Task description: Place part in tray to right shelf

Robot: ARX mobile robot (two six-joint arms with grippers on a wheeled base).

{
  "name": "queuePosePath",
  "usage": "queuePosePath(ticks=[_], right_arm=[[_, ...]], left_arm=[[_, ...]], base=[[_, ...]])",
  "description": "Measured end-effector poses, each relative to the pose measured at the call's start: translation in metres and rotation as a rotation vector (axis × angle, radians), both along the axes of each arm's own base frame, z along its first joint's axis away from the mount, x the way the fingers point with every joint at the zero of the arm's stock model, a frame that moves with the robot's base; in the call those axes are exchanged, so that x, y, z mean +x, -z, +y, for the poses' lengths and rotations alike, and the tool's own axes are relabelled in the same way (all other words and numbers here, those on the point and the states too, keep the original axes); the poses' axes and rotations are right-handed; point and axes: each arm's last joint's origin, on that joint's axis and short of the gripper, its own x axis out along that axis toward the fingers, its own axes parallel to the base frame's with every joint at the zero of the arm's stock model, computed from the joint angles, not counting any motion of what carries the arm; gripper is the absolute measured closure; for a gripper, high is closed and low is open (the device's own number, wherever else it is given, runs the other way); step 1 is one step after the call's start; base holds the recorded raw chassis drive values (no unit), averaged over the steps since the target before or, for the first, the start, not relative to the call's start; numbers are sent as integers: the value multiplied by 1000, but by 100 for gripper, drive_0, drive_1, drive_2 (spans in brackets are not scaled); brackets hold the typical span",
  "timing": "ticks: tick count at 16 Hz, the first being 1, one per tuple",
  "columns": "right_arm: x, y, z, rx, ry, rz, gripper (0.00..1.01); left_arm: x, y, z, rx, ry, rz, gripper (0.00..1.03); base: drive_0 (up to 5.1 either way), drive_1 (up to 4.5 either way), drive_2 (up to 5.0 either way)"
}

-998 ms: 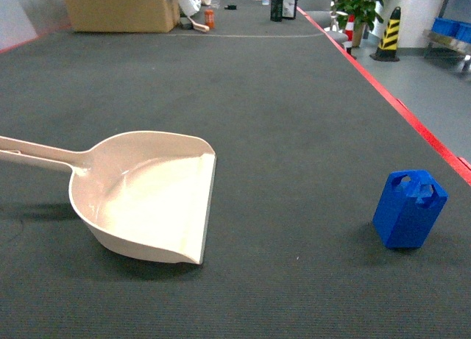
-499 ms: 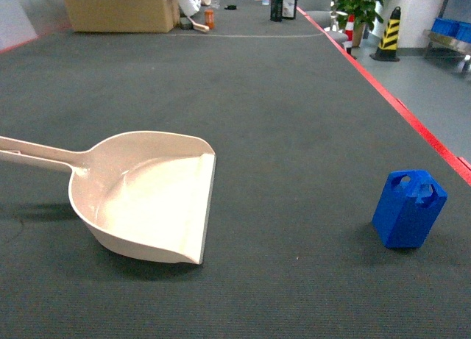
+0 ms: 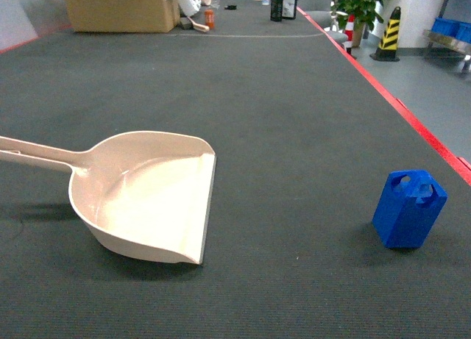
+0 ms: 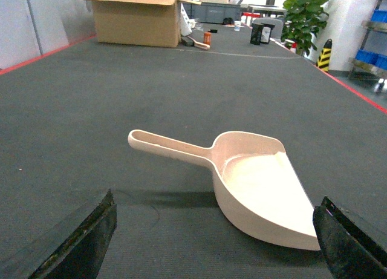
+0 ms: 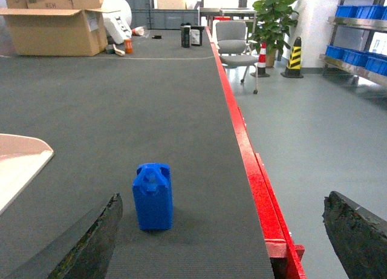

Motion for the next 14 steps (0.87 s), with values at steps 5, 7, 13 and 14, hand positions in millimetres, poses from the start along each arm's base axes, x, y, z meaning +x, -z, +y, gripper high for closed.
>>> queuePosePath(ticks=[5,7,13,14], right_arm=[[0,0,0,0,0,0,3],[0,0,0,0,0,0,3],[0,0,0,0,0,0,3],[0,0,0,0,0,0,3]], left_arm=[[0,0,0,0,0,0,5],[0,0,0,0,0,0,5],[0,0,0,0,0,0,5],[0,0,0,0,0,0,5]], base=[[0,0,0],[0,0,0],[0,0,0],[0,0,0]])
